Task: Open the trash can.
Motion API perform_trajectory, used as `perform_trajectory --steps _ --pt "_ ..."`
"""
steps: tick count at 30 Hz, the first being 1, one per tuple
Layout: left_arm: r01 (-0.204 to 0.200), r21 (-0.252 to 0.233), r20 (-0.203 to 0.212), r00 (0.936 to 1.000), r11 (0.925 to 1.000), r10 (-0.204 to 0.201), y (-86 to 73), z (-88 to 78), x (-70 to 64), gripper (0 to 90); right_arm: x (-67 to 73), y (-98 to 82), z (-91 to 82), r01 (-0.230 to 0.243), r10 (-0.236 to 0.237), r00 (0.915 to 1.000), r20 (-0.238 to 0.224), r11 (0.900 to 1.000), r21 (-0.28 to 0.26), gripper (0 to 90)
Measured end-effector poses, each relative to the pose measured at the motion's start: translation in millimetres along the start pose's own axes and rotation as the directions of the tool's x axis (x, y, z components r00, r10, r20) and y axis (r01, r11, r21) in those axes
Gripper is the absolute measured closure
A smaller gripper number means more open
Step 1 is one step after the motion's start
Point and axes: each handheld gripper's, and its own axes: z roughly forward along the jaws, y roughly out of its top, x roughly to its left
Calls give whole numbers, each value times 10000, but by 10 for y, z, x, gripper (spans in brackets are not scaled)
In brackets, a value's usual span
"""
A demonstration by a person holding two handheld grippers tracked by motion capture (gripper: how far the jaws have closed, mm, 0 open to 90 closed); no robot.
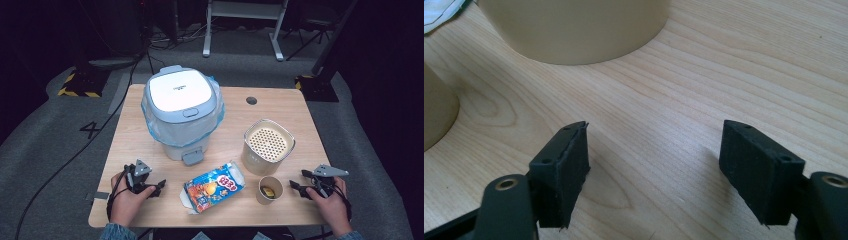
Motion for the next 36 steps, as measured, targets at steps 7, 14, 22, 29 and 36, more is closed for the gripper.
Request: perform_trajectory --steps 7,14,22,29,36 --pt "-105 -272 321 9994 9996 114 12 -141 72 392 0 0 0 1 -1 10000 -3 10000 -4 285" --pt "-214 -565 764 9967 9982 257 73 -306 136 454 -4 0 1 19 -19 10000 -40 10000 -1 284" --pt "-30 -1160 1076 9941 9932 156 235 -517 172 511 -4 0 1 24 -24 10000 -40 10000 -2 285" --pt "-340 -1795 1234 9907 9832 567 432 -698 150 560 -4 0 1 23 -23 10000 -41 10000 -6 285" --pt "-588 -2451 1517 9835 9677 982 651 -805 98 590 -4 0 1 21 -21 10000 -43 10000 -8 285"
